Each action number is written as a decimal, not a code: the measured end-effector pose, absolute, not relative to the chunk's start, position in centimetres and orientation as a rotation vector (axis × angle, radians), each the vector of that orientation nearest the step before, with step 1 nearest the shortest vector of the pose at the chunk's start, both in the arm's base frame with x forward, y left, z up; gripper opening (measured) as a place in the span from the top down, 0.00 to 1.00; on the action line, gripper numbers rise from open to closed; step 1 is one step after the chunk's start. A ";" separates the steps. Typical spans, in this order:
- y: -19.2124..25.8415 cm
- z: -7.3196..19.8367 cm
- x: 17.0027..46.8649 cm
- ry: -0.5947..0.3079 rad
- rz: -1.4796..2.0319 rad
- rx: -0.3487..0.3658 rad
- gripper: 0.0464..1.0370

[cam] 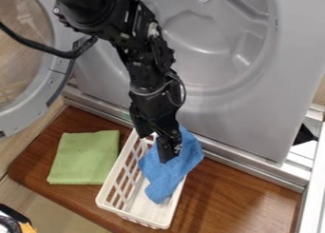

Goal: Move the basket to the right of the table

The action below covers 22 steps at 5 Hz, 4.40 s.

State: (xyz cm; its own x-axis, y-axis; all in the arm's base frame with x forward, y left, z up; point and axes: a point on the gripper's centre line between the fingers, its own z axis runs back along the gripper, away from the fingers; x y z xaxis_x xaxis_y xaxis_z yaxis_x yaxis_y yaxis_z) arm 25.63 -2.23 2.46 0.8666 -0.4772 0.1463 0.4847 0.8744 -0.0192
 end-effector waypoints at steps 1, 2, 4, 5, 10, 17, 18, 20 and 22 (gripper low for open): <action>-2.2 1.9 25.3 -0.116 -0.502 -0.061 0.04; -0.3 1.3 24.3 -0.091 -0.407 -0.069 0.04; 3.3 1.6 22.6 -0.099 -0.231 -0.053 0.04; 4.5 1.0 21.9 -0.091 -0.122 -0.046 0.04; 2.8 -5.1 23.8 -0.094 0.010 -0.055 0.69; -3.7 -0.9 25.0 -0.264 -0.091 -0.227 0.95; -6.0 -0.7 25.9 -0.291 -0.130 -0.268 0.95; -10.4 -2.8 27.5 -0.287 -0.162 -0.290 0.95; -12.5 -4.3 27.5 -0.247 -0.142 -0.370 0.95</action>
